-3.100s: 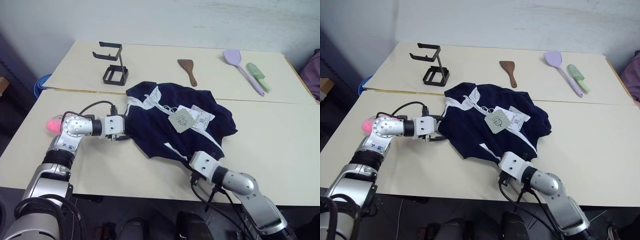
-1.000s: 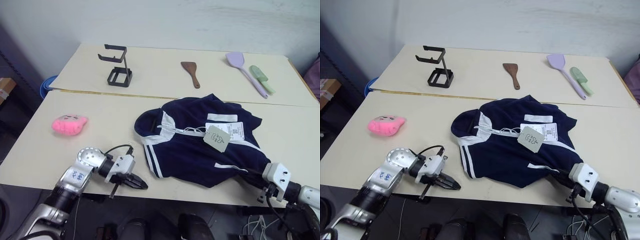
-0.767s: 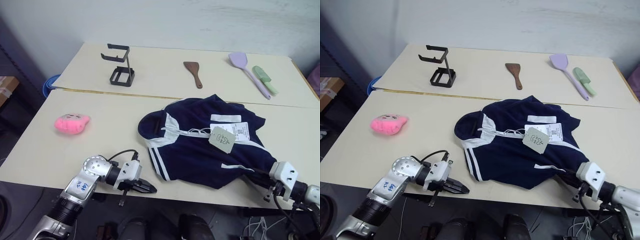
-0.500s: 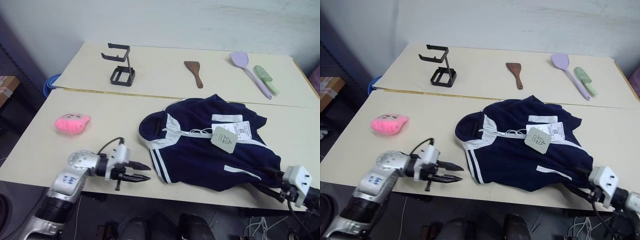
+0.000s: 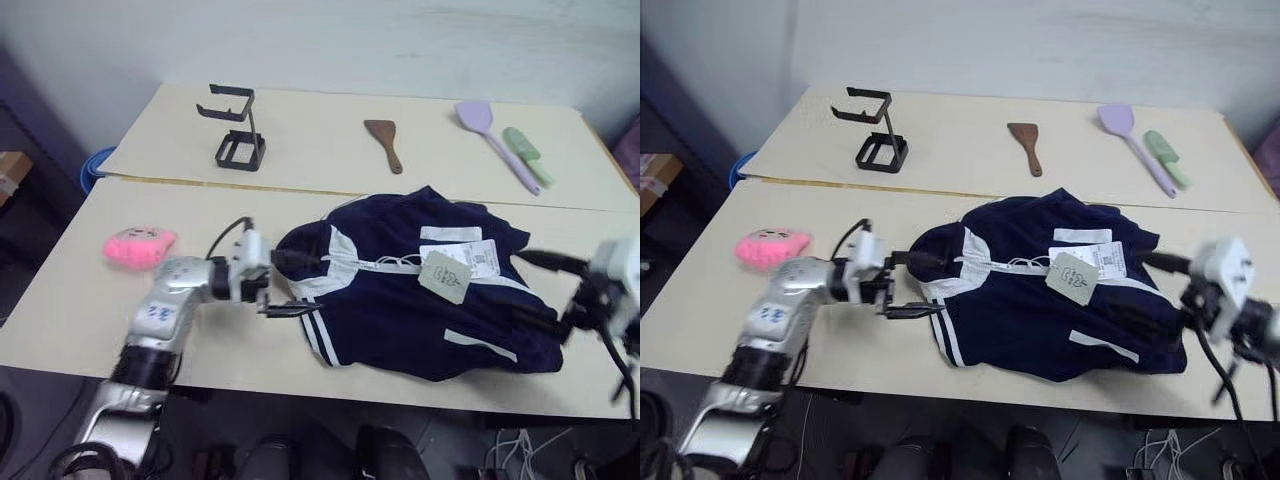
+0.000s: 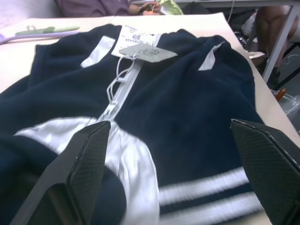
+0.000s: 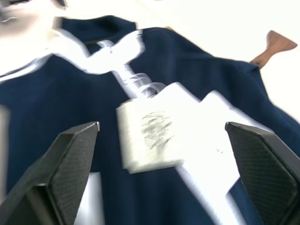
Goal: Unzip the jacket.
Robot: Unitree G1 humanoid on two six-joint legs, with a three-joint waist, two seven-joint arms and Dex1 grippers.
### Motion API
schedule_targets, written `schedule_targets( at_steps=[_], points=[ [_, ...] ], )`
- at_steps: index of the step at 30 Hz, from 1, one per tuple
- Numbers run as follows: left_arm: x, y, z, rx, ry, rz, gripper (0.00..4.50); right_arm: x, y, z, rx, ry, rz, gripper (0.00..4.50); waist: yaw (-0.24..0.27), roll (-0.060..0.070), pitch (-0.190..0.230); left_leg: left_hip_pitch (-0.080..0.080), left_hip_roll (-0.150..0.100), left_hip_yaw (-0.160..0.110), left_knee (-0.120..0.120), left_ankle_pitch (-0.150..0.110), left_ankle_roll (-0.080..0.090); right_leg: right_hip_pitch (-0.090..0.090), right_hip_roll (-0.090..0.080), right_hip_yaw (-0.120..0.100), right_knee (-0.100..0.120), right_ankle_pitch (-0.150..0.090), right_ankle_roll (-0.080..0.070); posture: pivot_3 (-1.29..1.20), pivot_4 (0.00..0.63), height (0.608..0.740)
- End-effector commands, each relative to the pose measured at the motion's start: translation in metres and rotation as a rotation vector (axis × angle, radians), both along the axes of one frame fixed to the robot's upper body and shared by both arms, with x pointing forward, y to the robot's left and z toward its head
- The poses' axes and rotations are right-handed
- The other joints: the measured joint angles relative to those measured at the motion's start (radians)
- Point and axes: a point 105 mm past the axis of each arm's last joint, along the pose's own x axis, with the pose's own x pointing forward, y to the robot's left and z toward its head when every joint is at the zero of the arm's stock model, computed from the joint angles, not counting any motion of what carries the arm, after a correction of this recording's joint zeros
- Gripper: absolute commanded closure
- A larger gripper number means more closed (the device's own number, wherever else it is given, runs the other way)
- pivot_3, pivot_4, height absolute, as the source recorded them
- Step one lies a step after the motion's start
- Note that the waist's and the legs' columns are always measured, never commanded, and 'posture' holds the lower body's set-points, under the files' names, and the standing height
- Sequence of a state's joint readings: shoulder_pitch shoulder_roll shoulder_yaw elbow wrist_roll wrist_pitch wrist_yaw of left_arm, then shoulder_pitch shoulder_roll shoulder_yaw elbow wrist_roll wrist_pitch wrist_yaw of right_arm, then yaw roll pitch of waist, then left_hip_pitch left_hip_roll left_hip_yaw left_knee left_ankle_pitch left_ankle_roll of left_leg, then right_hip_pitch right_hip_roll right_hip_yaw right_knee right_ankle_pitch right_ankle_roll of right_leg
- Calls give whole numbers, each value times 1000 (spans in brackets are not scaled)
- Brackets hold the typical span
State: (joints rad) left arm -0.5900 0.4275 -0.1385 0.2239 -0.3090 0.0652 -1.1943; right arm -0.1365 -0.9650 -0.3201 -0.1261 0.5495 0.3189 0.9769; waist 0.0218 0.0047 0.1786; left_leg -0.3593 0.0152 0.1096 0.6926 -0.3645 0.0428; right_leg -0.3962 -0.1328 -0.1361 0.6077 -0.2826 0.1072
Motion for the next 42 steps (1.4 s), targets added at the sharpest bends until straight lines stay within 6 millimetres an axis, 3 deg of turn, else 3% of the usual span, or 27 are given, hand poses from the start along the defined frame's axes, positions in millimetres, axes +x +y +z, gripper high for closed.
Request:
schedule_targets(
  at_steps=[1,7,11,15,19,23,29,34,42],
  points=[
    [13,-13,5,10,-82,-4,99,27,-2,-8,-78,40,23,0,3,0,0,-1,0,-1,0,0,0,0,0,-1,0,0,0,0,150,740],
    [26,-32,2,-10,-79,-23,99,59,8,-16,-126,156,136,0,-1,0,1,-12,-2,-4,6,1,3,-3,0,-8,-2,3,5,0,150,740],
    [32,-42,-9,18,-102,-3,99,75,0,-21,-176,276,109,0,-1,0,1,-13,-2,-4,7,2,5,-3,0,-8,-3,4,8,0,150,740],
    [36,-52,-11,4,-142,40,99,82,4,-6,-212,154,145,0,1,0,1,-13,-2,-5,7,3,5,-3,-1,-8,-3,4,8,0,150,740],
    [41,-52,-9,-29,-152,93,99,62,13,10,-262,-6,199,0,3,0,1,-14,-2,-6,7,2,5,-3,-1,-9,-3,5,8,0,150,740],
    [35,-50,-18,-25,-136,92,99,29,21,3,-268,-39,208,0,9,0,1,-15,-3,-9,8,2,5,-3,-1,-12,-3,5,8,0,150,740],
    [30,-55,-24,-40,-110,86,99,1,59,-15,-255,-163,169,0,2,0,1,-13,-2,-10,9,3,4,0,-1,-12,-4,5,9,0,150,740],
    [29,-61,-23,-44,-105,69,99,5,69,-42,-337,-230,67,0,3,0,1,-12,-3,-9,8,3,4,0,-2,-10,-4,5,9,0,150,740],
    [29,-62,-23,-36,-101,58,99,27,45,-27,-367,-340,-149,0,4,0,1,-12,-3,-9,8,3,4,0,-1,-10,-4,5,9,0,150,740]
  ],
)
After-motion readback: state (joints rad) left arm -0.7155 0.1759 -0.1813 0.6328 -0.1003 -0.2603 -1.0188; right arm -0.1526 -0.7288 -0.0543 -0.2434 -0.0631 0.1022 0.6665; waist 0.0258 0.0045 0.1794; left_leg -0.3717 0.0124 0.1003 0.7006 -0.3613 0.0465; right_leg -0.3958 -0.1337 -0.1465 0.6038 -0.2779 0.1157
